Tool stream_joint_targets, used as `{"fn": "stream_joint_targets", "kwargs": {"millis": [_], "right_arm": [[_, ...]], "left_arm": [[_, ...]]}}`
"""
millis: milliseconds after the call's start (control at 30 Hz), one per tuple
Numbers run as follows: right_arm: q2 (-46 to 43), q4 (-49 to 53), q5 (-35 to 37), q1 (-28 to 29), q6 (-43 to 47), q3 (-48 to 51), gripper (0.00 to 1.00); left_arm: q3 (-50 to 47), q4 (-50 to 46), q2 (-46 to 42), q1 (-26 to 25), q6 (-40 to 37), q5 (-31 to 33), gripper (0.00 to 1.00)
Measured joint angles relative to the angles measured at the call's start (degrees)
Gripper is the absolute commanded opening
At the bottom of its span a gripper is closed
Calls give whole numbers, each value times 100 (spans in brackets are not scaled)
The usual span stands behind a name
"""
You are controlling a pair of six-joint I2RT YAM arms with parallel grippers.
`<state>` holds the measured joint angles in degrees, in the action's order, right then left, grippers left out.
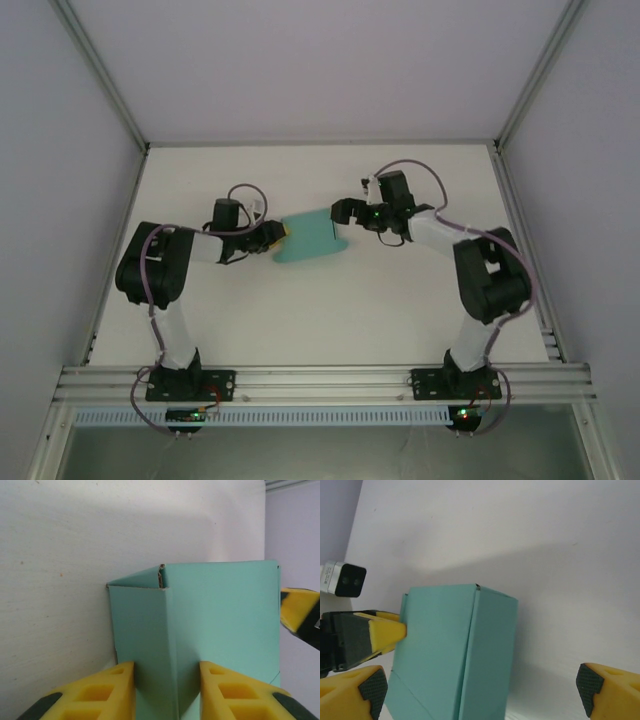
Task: Assemble paper box
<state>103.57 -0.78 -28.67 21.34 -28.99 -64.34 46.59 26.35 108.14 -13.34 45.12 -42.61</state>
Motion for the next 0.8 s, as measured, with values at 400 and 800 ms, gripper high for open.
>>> {"fn": "stream_joint_targets", "kwargs": {"millis": [400,800], "right_arm": [[1270,28,-1523,92,-750,-776,75],[1519,-1473,-2234,151,-1971,-693,44]], "left_arm": [[-107,393,133,133,20,-321,30],[-98,562,146,162,-9,-317,44]]}}
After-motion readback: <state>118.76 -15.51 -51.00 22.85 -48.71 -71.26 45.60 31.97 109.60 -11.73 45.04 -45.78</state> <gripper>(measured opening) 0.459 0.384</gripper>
